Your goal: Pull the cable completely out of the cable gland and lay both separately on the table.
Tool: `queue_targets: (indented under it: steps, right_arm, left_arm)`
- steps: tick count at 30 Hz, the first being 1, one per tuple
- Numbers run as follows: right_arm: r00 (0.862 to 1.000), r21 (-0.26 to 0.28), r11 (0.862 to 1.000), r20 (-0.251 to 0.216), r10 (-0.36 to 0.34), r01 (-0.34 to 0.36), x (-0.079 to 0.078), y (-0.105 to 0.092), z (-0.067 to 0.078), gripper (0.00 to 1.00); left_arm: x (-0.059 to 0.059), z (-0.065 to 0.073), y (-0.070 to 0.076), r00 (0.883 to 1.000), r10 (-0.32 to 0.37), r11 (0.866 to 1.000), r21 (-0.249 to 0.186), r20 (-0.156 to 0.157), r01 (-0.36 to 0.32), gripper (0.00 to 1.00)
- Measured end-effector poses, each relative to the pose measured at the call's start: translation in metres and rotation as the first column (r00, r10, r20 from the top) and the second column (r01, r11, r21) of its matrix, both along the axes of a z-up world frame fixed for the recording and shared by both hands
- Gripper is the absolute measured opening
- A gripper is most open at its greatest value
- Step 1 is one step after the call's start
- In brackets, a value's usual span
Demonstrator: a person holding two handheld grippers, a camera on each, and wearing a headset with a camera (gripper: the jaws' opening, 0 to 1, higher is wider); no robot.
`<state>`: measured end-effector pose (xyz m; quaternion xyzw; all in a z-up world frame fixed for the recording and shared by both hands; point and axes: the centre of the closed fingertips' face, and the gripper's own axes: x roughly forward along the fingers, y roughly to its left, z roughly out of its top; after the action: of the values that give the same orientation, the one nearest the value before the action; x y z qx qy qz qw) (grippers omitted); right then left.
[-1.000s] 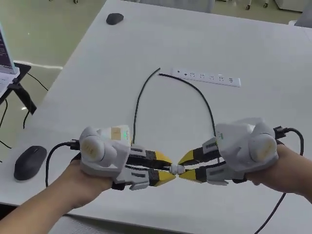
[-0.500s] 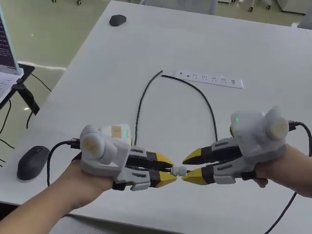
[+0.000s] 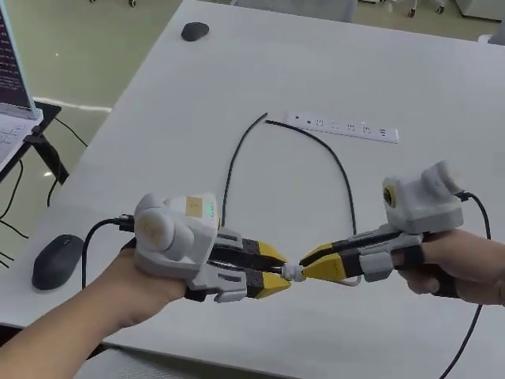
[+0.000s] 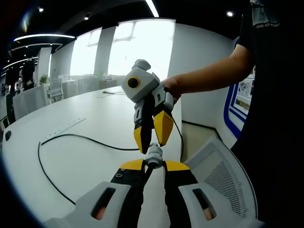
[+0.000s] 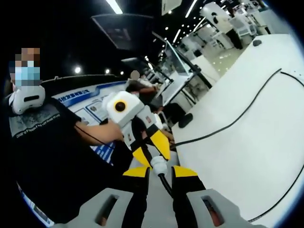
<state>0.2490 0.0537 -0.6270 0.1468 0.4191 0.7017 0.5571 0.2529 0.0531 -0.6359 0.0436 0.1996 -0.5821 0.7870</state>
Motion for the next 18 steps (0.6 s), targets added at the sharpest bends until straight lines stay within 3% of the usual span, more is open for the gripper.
queue_targets:
  steps: [8, 14, 18]
  right_arm:
    - [0.999, -0.002, 1.0, -0.028, 0.027, -0.027, -0.0067, 0.001, -0.0006, 0.09]
    - [0.999, -0.002, 0.999, -0.02, 0.044, -0.044, -0.0101, 0.0031, 0.0, 0.08]
    - [0.997, -0.001, 0.998, 0.052, 0.061, -0.061, -0.0109, 0.0031, -0.0011, 0.07]
  left_arm:
    - [-0.0002, 0.0006, 0.0002, 1.0, -0.009, 1.0, -0.003, 0.004, 0.009, 0.15]
    - [-0.0024, 0.0011, -0.0002, 1.0, -0.019, 1.0, 0.002, 0.001, 0.019, 0.15]
    - [-0.0023, -0.0014, 0.0011, 1.0, -0.019, 1.0, 0.01, -0.006, 0.019, 0.14]
